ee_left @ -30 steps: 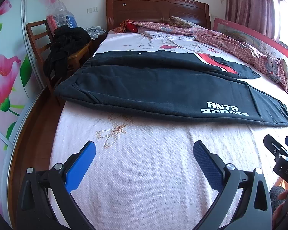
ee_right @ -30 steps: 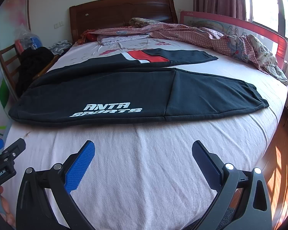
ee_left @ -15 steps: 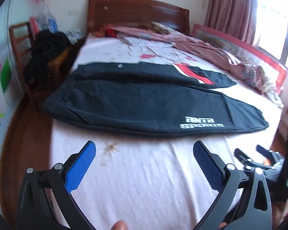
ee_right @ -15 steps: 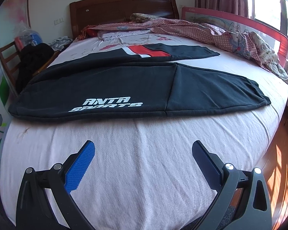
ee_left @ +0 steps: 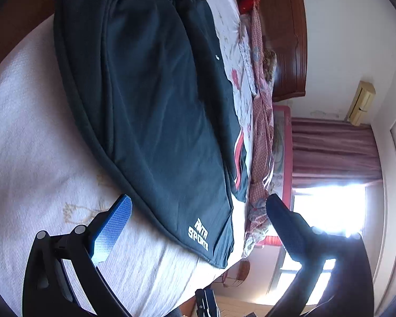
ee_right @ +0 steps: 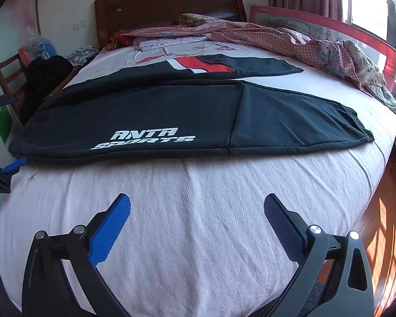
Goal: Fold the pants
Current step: 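Grasp the black sweatpants waistband with the left gripper and lift it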
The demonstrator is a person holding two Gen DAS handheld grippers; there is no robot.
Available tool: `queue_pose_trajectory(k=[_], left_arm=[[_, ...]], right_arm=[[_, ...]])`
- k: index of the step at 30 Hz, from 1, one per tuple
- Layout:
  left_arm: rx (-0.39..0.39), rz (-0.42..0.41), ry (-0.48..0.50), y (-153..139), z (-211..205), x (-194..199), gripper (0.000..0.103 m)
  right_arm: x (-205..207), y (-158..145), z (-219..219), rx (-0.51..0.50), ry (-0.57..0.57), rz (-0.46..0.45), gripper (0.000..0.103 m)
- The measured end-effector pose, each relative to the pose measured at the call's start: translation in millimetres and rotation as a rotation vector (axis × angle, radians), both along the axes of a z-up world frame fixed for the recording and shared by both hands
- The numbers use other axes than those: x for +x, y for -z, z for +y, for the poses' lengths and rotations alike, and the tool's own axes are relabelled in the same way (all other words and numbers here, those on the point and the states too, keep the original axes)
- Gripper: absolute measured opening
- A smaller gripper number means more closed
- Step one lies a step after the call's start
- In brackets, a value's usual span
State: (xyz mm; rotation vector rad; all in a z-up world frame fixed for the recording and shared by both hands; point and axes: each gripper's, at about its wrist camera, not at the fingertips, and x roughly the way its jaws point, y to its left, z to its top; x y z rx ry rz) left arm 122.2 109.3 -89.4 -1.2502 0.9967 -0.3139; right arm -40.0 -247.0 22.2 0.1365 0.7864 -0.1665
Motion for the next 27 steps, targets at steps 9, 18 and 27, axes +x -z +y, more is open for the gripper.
queue_pose_trajectory(k=[9,18,27], left_arm=[[-0.042,0.065,-0.095,2.2,5.5,3.5,0.101],[-0.103,0.086,-0.161,-6.7,25.5,16.0,0.101],[-0.104,0.181,-0.196,14.4,28.9,3.9,0.009]], right_arm=[[2.9,3.0,5.2,-0.015,-0.017,0.021,0.100],[4.8,6.2,8.3,-0.014,-0.025,0.032,0.100],[6.6,8.4,2.0,0.052,-0.027,0.044,0.100]])
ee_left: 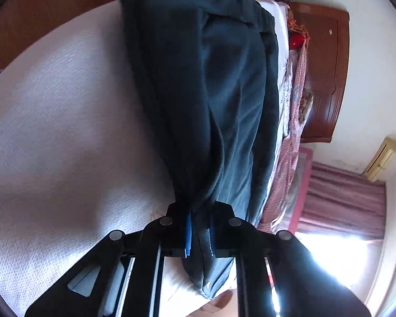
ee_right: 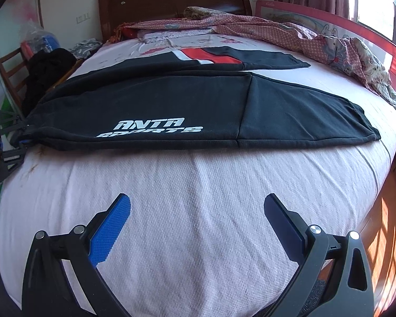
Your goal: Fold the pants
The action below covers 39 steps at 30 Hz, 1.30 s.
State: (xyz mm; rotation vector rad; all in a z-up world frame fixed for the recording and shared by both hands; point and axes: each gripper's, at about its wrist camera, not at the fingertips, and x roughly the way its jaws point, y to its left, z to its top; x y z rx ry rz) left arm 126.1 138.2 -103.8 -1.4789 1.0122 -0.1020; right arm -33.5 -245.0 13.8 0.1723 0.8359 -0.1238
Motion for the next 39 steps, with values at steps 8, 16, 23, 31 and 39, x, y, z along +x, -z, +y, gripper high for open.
queue_pose_trajectory(k=[8,16,23,31,39], left_arm=[[-0.055,-0.150,0.022,-35.7,3.3,-8.5,0.008],[-0.084,-0.251,0.064,-72.3,-0.2,7.9,0.008],[-0.087,-0.264,0.065,-77.8,-3.3,5.2,0.008],[-0.017,-0.313,0.034,-79.4,-3.2,-22.8,0.008],[0.064,-0.380,0.051,-112.8,-19.4,-86.8,0.008]], right_arm=[[20.0,16.0,-55.9,0.904,0.015,-0.002,0.100],[65.5,42.2,-35.3,1.396,0.119,0.062,0.100],[91.3,45.5,-21.5,1.360,0.260,0.058,0.082],[97.3,39.5,-9.7,1.245,0.118,0.058,0.005],[49.2,10.7,-34.7,1.244,-0.058,0.043,0.004]])
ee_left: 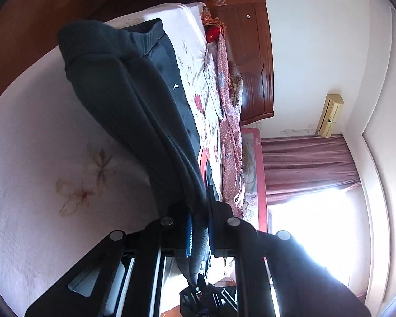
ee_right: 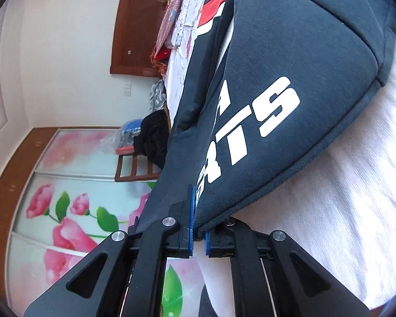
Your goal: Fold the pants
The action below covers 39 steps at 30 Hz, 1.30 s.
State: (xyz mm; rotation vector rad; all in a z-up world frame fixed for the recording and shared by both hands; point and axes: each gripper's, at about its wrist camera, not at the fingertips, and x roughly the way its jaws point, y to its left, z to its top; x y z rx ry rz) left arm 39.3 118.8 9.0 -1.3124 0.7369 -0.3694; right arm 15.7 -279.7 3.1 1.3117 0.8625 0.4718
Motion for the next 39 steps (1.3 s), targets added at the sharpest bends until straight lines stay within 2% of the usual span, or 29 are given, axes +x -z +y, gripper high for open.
queue_pose_trajectory(k=[4,8,11,12,13,14,15,16,17,19,20,21,23,24,26,28,33,35,37,39], left_arm=[[-0.006,0.062,0.012,-3.4,-4.0,-52.9,0.008],[0.096,0.139,0.079,-6.8,-14.9,-96.0,0.008],[0.229,0.230,0.127,1.3,-16.2,-113.1,0.011],[0.272,0.263,0.132,2.4,-14.7,-114.6,0.012],[0.300,0.281,0.130,0.0,-11.1,-116.2,0.012],[0.323,0.281,0.122,-5.7,-7.7,-118.7,0.013],[0.371,0.262,0.118,-16.4,-5.0,-120.6,0.015],[0.434,0.229,0.112,-29.3,-4.9,-117.0,0.036],[0.510,0.184,0.096,-44.6,-3.6,-116.3,0.064],[0.625,0.071,0.058,-70.3,-0.7,-109.3,0.087],[0.690,0.019,0.088,-79.2,-3.5,-98.9,0.091],[0.758,-0.036,0.138,-86.7,-11.6,-84.4,0.092],[0.859,-0.126,0.194,-86.7,-20.5,-52.3,0.094],[0.904,-0.135,0.219,-83.1,-26.6,-38.0,0.094],[0.947,-0.122,0.294,-71.5,-41.3,-17.5,0.095],[1.003,-0.055,0.303,-54.1,-39.5,-3.0,0.094],[1.069,0.131,0.312,-13.7,-27.8,-8.7,0.092],[1.156,0.140,0.308,-4.0,-27.1,-18.8,0.092],[1.227,0.137,0.329,7.1,-28.3,-27.5,0.092],[1.273,0.134,0.337,10.5,-29.9,-34.0,0.093]], right_arm=[[-39.9,8.6,-5.9,-0.018,-0.074,0.010,0.005],[-79.5,25.5,-23.1,-0.060,-0.093,0.051,0.005],[-83.1,44.9,-23.4,-0.128,-0.117,0.109,0.006],[-82.5,49.8,-21.3,-0.156,-0.133,0.145,0.020],[-83.0,50.9,-20.2,-0.130,-0.139,0.144,0.045],[-82.8,43.9,-18.8,-0.125,-0.145,0.121,0.056],[-84.1,35.1,-18.7,-0.166,-0.162,0.099,0.074],[-86.9,25.6,-20.0,-0.203,-0.180,0.069,0.075],[-90.9,19.7,-24.8,-0.211,-0.191,0.047,0.075],[-99.5,15.8,-50.1,-0.223,-0.150,0.047,0.075],[-102.1,12.3,-70.9,-0.241,-0.095,0.043,0.075],[-102.9,9.4,-95.0,-0.267,-0.026,0.036,0.075],[-102.5,5.2,-151.4,-0.354,0.154,0.085,0.075],[-99.7,6.6,-182.2,-0.361,0.237,0.103,0.075],[-91.2,10.3,-228.8,-0.362,0.390,0.142,0.075],[-77.8,16.3,-262.5,-0.374,0.480,0.175,0.075],[-45.1,29.2,-301.6,-0.390,0.584,0.227,0.075],[-34.6,34.7,-308.9,-0.453,0.595,0.272,0.069],[-24.7,35.8,-309.8,-0.503,0.595,0.274,0.064],[-12.5,31.4,-306.1,-0.610,0.558,0.293,0.057]])
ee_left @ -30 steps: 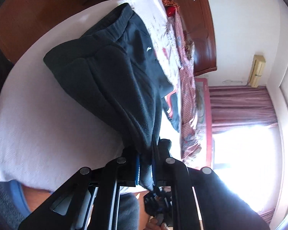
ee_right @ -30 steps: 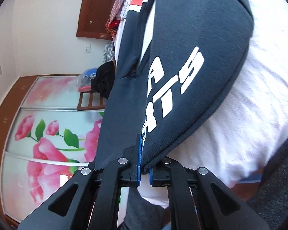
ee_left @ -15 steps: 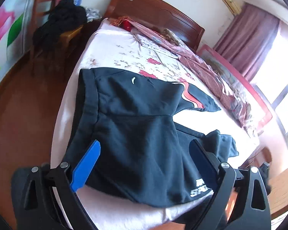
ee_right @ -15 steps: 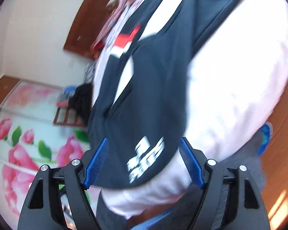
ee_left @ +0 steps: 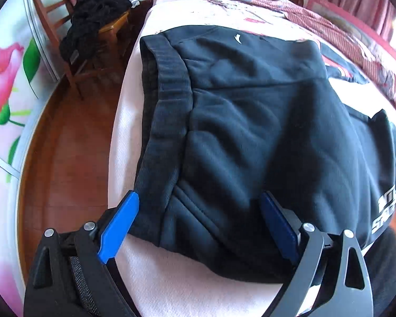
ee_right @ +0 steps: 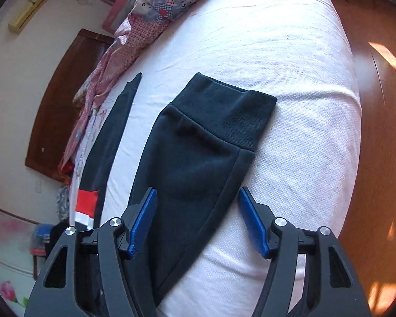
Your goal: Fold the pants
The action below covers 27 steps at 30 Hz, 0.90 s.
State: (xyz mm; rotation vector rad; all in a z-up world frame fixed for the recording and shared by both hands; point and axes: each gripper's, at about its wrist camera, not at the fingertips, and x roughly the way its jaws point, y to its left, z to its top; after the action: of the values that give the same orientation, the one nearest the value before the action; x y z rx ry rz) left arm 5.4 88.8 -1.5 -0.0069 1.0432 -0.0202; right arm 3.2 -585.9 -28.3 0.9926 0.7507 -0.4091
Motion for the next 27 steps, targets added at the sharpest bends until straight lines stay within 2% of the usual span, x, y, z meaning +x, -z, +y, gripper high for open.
queue_pose_trajectory(k=[2,6,8,10,13,16,17,18,19,20,21,23,24,25,26,27], left_arm=[[0.018,0.006,-0.001,-1.4,-3.5,1.4,0.093],[0.023,0.012,-0.014,2.2,-6.2,8.8,0.094],[0.016,0.009,-0.017,4.3,-3.8,8.1,0.094],[0.016,0.009,-0.018,4.3,-4.3,5.2,0.094],[0.027,0.009,-0.024,5.4,-6.5,3.3,0.095],[0.036,0.009,-0.029,6.9,-8.8,3.2,0.095],[0.039,0.009,-0.029,7.4,-9.2,3.2,0.095],[0.038,0.011,-0.032,7.7,-9.3,3.3,0.095],[0.036,0.015,-0.034,7.9,-9.4,3.7,0.095],[0.036,0.019,-0.034,7.9,-9.6,3.9,0.096],[0.036,0.024,-0.035,8.0,-9.7,4.1,0.096],[0.039,0.034,-0.052,6.5,-9.7,4.2,0.096],[0.063,0.040,-0.078,4.5,-10.7,3.3,0.096],[0.064,0.047,-0.106,2.6,-9.8,1.5,0.096],[0.022,0.048,-0.120,0.7,-9.0,-1.4,0.096],[-0.008,0.031,-0.117,-2.3,-10.3,-4.7,0.096]], right_arm=[[8.9,-2.3,1.2,-0.014,-0.061,-0.001,0.007],[12.1,-45.9,4.8,-0.207,-0.155,-0.003,0.004],[1.3,-70.1,-3.7,-0.299,-0.142,-0.014,0.004],[-11.4,-80.5,-23.0,-0.339,-0.113,-0.010,0.004],[-27.0,-65.8,-53.1,-0.348,-0.061,0.059,0.004],[-33.5,-17.9,-71.0,-0.252,-0.061,0.148,0.005],[-32.9,-1.6,-72.4,-0.237,-0.071,0.207,0.006],[-34.7,6.3,-71.6,-0.250,-0.070,0.204,0.013],[-38.2,4.6,-70.8,-0.275,-0.057,0.185,0.015],[-38.6,2.4,-69.8,-0.312,-0.024,0.243,0.024],[-40.4,-2.6,-68.0,-0.371,0.026,0.320,0.058],[-51.7,-21.2,-61.1,-0.474,0.124,0.366,0.062],[-55.3,-31.9,-52.9,-0.497,0.142,0.340,0.062],[-53.0,-41.3,-38.9,-0.480,0.075,0.249,0.062],[-43.7,-49.5,-17.3,-0.452,-0.064,0.147,0.062],[-29.7,-57.2,14.5,-0.460,-0.219,0.100,0.062]])
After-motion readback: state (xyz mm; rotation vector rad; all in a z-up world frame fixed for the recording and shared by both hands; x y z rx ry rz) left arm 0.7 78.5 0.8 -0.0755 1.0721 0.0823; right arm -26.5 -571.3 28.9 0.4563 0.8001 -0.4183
